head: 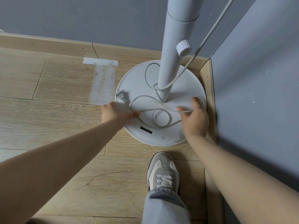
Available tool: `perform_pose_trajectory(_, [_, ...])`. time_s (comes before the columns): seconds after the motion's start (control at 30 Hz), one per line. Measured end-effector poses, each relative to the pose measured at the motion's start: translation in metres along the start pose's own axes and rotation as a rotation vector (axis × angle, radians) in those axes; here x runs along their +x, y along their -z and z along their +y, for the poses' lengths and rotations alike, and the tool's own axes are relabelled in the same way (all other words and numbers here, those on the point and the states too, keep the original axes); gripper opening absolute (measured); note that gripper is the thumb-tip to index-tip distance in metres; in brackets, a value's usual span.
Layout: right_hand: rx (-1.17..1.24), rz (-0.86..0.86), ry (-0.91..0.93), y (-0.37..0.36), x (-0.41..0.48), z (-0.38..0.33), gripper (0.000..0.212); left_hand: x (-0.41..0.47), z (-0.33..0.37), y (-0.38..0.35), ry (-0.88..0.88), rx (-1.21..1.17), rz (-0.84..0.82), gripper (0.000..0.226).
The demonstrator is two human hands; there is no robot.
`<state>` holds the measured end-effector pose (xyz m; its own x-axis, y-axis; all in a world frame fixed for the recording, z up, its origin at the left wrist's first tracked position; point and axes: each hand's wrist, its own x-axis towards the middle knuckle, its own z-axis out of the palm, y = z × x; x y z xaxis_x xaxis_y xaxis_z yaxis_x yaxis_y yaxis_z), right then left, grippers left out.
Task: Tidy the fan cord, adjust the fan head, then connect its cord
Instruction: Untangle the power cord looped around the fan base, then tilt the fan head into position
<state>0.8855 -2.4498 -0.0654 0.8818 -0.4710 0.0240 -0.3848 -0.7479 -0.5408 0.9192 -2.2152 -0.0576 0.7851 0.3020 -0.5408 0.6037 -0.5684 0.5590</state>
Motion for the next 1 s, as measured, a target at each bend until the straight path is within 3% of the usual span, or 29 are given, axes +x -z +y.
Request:
perform_pose_trajectory(0.3, [-0.007, -0.103, -0.019, 0.010, -0.003, -0.007, 0.067, -0.015, 0.009, 0.007, -0.081, 0.181, -0.035, 0.090])
perform_pose_trajectory(0.4, [0.040, -0.122, -0.069, 0.023, -0.014, -0.013, 0.067, -0.024, 0.017, 0.018, -0.066, 0.138, -0.082, 0.091])
perform_pose_trajectory(0.7, [0.165, -0.376, -0.109, 0.083, -0.040, -0.060, 0.086, -0.074, 0.055, 0.093, -0.174, 0.124, -0.136, 0.082])
perform_pose_trajectory(1.0, [0.261, -0.268, -0.031, 0.176, -0.063, -0.124, 0.063, -0.163, 0.097, 0.148, -0.262, -0.087, -0.098, 0.075])
